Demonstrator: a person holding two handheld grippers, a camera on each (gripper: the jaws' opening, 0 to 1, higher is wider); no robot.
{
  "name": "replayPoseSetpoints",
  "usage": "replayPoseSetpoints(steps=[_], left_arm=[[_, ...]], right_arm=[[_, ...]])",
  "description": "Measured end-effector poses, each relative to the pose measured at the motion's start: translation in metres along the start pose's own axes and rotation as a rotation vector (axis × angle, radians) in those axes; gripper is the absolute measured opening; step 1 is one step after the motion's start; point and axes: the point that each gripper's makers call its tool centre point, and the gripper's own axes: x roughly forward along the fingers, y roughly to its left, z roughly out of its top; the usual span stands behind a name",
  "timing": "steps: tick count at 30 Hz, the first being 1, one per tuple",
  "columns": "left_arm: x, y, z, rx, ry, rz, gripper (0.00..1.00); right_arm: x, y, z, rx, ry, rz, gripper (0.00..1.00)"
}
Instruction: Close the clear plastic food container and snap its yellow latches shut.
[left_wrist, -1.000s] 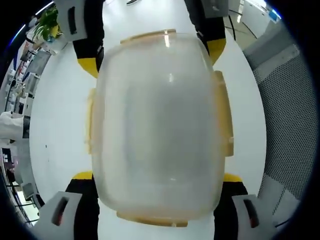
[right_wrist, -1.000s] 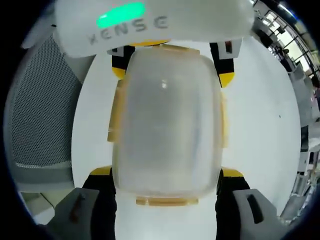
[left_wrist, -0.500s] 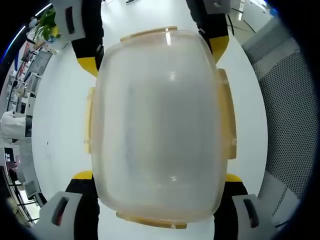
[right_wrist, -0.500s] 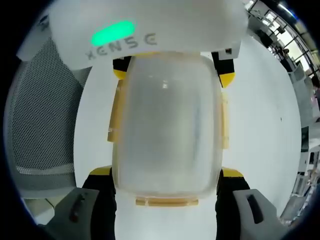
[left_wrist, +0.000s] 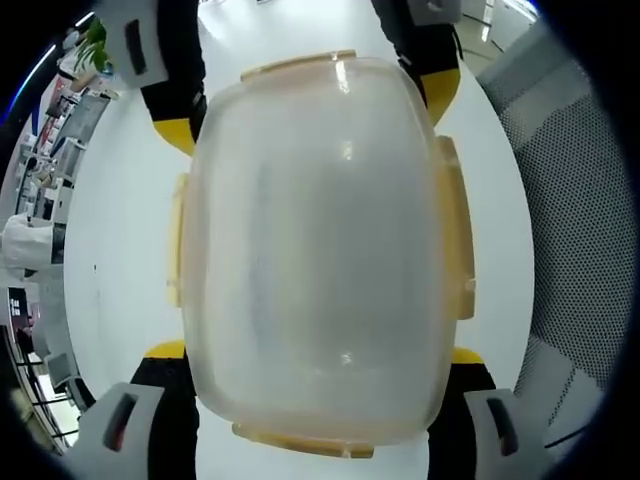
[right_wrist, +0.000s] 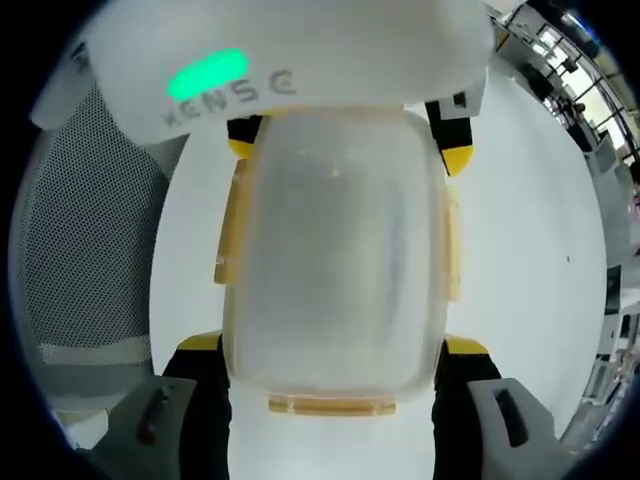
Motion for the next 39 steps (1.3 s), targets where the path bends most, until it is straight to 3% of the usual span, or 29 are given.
replayPoseSetpoints(steps=[9,17,39], left_arm=[[0.001,0.004,-0.011,0.003,0.01,0.002,0.95],[0.001,0.011,-0.019,-0.008,-0.021,0.01,0.95],[0.008,0.048,-0.046,-0.019,-0.005,0.023,0.95]], right_arm=[[0.004,-0.005,0.012,-0.002,-0.018,0.004,0.82],[0.006,-0.012,0.02,-0.008,-0.024,-0.003,0.82],[0.013,-0.052,0.042,0.0,-0.039,-0.008,0.83]])
